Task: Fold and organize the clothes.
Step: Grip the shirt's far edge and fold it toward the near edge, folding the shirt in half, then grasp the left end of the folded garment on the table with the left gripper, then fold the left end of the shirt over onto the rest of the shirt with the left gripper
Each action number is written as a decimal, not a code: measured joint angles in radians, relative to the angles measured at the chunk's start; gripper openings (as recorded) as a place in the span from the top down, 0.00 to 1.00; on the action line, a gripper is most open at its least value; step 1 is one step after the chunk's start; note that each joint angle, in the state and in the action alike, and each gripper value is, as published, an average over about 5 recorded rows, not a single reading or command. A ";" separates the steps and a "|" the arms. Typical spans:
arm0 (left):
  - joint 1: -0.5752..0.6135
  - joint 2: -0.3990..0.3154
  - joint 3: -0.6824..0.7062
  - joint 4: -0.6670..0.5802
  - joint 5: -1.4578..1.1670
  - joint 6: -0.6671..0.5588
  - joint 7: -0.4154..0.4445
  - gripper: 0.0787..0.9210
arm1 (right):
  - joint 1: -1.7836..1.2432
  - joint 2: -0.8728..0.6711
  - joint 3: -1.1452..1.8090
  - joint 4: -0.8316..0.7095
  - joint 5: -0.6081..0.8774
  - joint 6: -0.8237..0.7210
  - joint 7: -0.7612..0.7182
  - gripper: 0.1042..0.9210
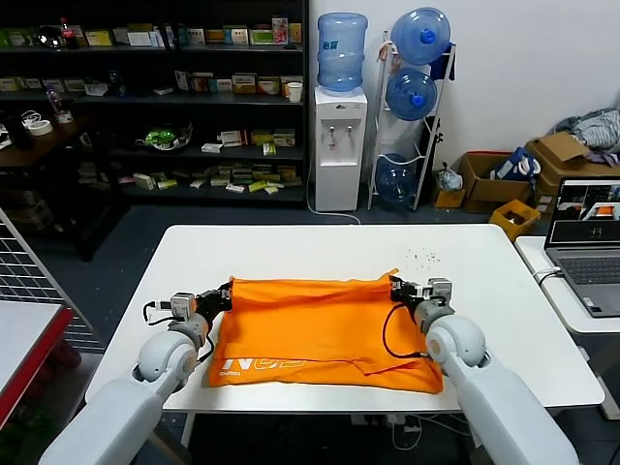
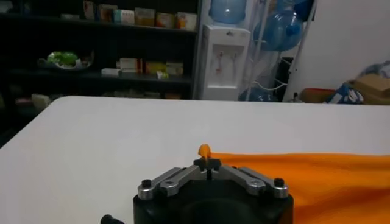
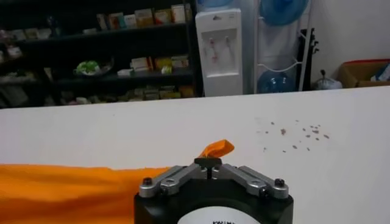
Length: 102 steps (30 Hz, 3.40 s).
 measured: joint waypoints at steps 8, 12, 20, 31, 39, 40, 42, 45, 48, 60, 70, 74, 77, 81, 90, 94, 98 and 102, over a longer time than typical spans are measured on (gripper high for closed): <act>0.101 0.039 -0.030 -0.116 0.014 -0.007 -0.025 0.98 | -0.135 -0.064 0.040 0.160 0.026 -0.023 0.033 0.97; 0.146 0.055 -0.041 -0.163 0.019 -0.009 -0.036 0.98 | -0.188 -0.086 0.060 0.219 0.035 -0.033 0.047 0.97; 0.232 0.076 -0.053 -0.246 0.023 -0.010 -0.052 0.91 | -0.278 -0.113 0.101 0.301 0.036 -0.053 0.057 0.87; 0.322 0.083 -0.073 -0.311 0.044 -0.009 -0.070 0.55 | -0.360 -0.123 0.151 0.348 0.023 -0.049 0.053 0.49; 0.364 0.063 -0.094 -0.311 0.068 -0.026 -0.067 0.28 | -0.400 -0.108 0.178 0.351 0.000 -0.034 0.044 0.22; 0.368 0.057 -0.097 -0.307 0.072 -0.030 -0.064 0.25 | -0.403 -0.106 0.180 0.351 -0.003 -0.032 0.043 0.19; 0.375 0.043 -0.104 -0.297 0.080 -0.040 -0.059 0.18 | -0.408 -0.102 0.182 0.351 -0.007 -0.030 0.042 0.14; 0.383 0.018 -0.116 -0.277 0.092 -0.055 -0.050 0.13 | -0.412 -0.098 0.186 0.351 -0.012 -0.028 0.040 0.12; 0.386 -0.008 -0.123 -0.253 0.106 -0.069 -0.043 0.12 | -0.416 -0.095 0.190 0.352 -0.015 -0.026 0.040 0.12; 0.396 -0.067 -0.129 -0.172 0.138 -0.105 -0.038 0.35 | -0.422 -0.085 0.194 0.355 -0.021 -0.023 0.037 0.12; 0.400 -0.097 -0.132 -0.153 0.151 -0.122 -0.049 0.69 | -0.430 -0.080 0.197 0.355 -0.024 -0.012 0.035 0.12; 0.408 -0.103 -0.132 -0.155 0.156 -0.132 -0.049 0.84 | -0.429 -0.075 0.196 0.350 -0.028 -0.006 0.033 0.12; 0.413 -0.108 -0.133 -0.160 0.162 -0.140 -0.050 0.92 | -0.427 -0.071 0.193 0.345 -0.030 -0.001 0.031 0.12; 0.415 -0.110 -0.135 -0.173 0.172 -0.145 -0.053 0.94 | -0.422 -0.068 0.188 0.342 -0.033 0.005 0.030 0.12; 0.417 -0.073 -0.146 -0.242 0.163 -0.124 -0.078 0.94 | -0.398 -0.057 0.172 0.329 -0.034 0.015 0.028 0.12; 0.424 -0.025 -0.166 -0.267 0.138 -0.109 -0.087 0.94 | -0.383 -0.049 0.163 0.322 -0.036 0.021 0.023 0.12; 0.438 0.045 -0.203 -0.274 0.106 -0.101 -0.085 0.94 | -0.371 -0.041 0.153 0.313 -0.042 0.030 0.017 0.12; 0.447 0.129 -0.255 -0.257 0.076 -0.101 -0.074 0.94 | -0.366 -0.036 0.145 0.305 -0.048 0.038 0.012 0.12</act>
